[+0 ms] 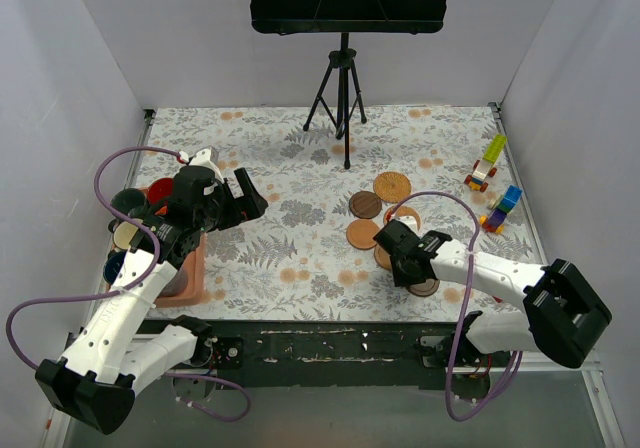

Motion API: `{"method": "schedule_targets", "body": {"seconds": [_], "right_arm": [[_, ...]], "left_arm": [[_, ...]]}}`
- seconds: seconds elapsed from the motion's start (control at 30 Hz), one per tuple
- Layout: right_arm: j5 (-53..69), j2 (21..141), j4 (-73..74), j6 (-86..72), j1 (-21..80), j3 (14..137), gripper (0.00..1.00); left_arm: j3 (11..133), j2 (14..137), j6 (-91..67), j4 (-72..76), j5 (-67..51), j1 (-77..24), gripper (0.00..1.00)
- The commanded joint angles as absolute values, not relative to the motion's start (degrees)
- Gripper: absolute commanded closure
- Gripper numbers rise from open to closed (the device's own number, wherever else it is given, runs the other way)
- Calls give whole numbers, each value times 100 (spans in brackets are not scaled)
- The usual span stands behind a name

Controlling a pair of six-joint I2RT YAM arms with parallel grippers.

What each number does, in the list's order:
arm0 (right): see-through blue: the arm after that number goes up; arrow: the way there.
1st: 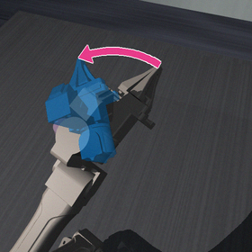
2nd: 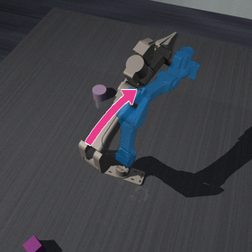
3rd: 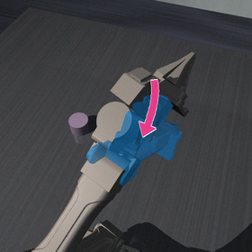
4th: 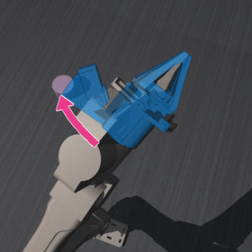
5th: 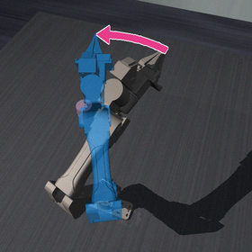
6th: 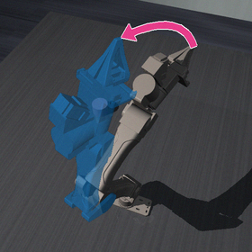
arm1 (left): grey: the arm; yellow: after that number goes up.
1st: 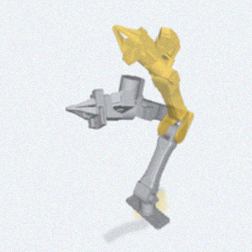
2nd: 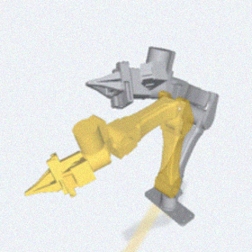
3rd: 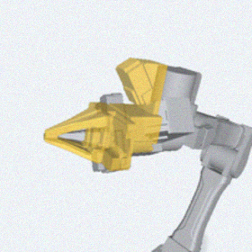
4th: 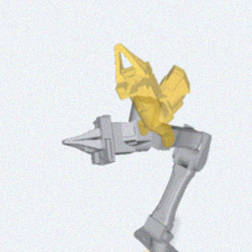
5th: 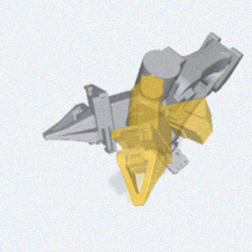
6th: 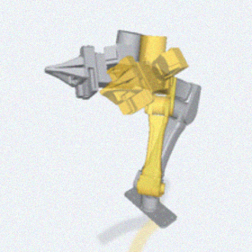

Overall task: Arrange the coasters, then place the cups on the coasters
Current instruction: Move the coaster to the center of the board.

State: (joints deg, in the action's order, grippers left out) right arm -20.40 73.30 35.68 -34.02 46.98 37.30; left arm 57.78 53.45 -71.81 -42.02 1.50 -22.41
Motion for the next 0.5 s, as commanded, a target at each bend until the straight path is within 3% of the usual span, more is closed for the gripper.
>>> {"method": "schedule_targets", "body": {"seconds": [0.0,0.47], "right_arm": [[-1345,7295,3682,-3533,4737,3551,68],[-791,7672,3366,-3437,4992,3937,71]], "left_arm": [[5854,5326,-7146,-4184,150,-2268,2],[5845,5344,-7154,-4175,132,-2268,2]]}}
